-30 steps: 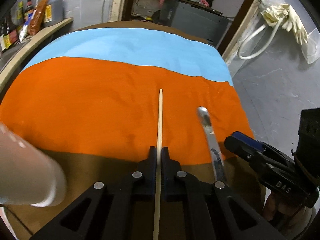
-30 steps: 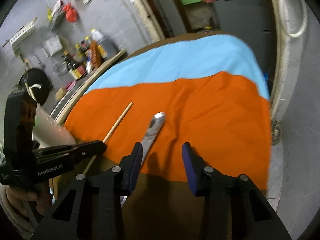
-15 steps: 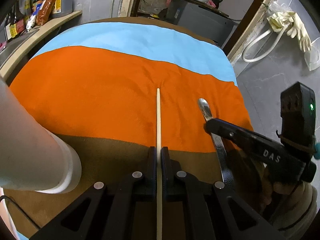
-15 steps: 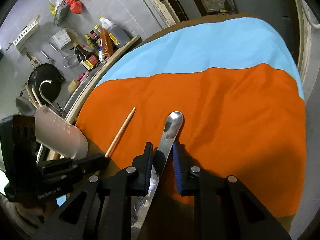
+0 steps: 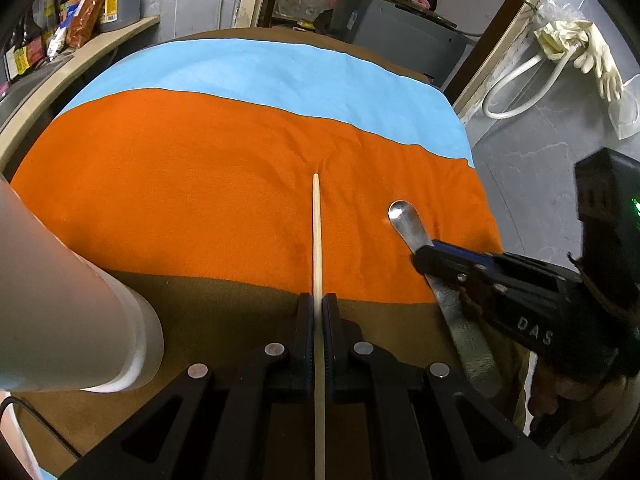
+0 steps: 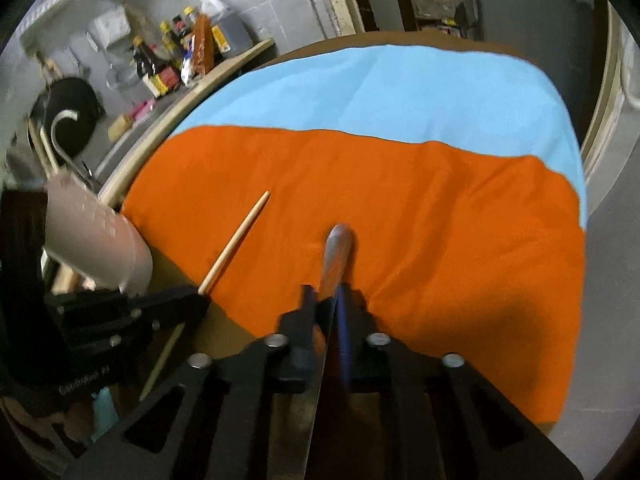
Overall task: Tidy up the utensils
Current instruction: 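Close the right tool on the silver knife while the left tool closes on the wooden chopstick, then lift the knife with the right tool while the left tool lifts the chopstick over the caddy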
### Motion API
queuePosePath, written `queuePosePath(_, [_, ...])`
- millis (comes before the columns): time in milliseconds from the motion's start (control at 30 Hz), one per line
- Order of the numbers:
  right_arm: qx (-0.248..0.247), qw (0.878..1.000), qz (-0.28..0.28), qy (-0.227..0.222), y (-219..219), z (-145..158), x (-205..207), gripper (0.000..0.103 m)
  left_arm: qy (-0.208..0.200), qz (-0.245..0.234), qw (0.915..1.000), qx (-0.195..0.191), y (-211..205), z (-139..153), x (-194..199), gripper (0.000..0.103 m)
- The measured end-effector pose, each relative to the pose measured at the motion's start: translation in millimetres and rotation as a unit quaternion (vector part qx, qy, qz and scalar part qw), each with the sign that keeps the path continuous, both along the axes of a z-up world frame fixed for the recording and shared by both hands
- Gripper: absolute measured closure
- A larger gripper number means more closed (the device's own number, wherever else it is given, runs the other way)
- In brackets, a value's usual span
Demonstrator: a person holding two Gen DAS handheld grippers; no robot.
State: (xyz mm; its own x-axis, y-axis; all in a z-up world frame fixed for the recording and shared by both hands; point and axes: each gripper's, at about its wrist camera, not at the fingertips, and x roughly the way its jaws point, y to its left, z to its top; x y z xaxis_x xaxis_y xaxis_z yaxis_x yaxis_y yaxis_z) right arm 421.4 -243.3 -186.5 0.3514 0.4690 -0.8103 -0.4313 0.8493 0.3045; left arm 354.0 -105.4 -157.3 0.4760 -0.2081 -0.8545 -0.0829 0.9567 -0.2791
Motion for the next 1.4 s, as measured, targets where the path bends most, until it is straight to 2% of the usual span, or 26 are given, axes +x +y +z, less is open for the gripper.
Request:
queuePosePath(133, [-0.047, 0.999, 0.016, -0.015, 10.2, 11.1, -11.8, 0.102, 0.006, -0.004, 1.0000, -0.001, 0.6, -0.2, -1.0, 0.097])
queuePosePath(367, [-0.009, 0.999, -0.002, 0.046, -4.7, 2.4, -3.6, 0.101, 0.022, -0.023, 0.9995, -0.002, 0.9, -1.5, 6.2, 0.097])
queuePosePath(533, [-0.026, 0.999, -0.016, 0.030, 0.7, 6.6, -11.9, 0.102, 0.035, -0.040, 0.9986, 0.004, -0.1, -1.5, 11.7, 0.097])
queuePosePath(700, [0.021, 0.997, -0.076, 0.005, -22.6, 20.1, -30.8, 0.102, 0.028, -0.048, 0.9984, -0.010, 2.4, 4.0, 8.2, 0.098])
queuePosePath(833, [0.067, 0.987, -0.136, -0.057, -45.3, 44.8, -53.8, 0.102, -0.025, -0.057, 0.9980, -0.011, 0.3, 24.0, -10.3, 0.098])
queuePosePath(1000, [0.104, 0.967, -0.183, -0.140, -58.1, 82.5, -77.0, 0.102, -0.111, -0.063, 0.9908, -0.044, 8.5, 56.0, -36.4, 0.098])
queuePosePath(1200, [0.126, 0.946, -0.200, -0.220, -46.8, 127.2, -99.6, 0.102, -0.224, -0.048, 0.9683, -0.099, 43.1, 103.7, -63.3, 0.098])
queuePosePath(1400, [0.195, 0.920, -0.188, -0.284, -18.4, 168.5, -117.2, 0.102, -0.297, -0.027, 0.9470, -0.119, 87.1, 142.5, -76.7, 0.098])
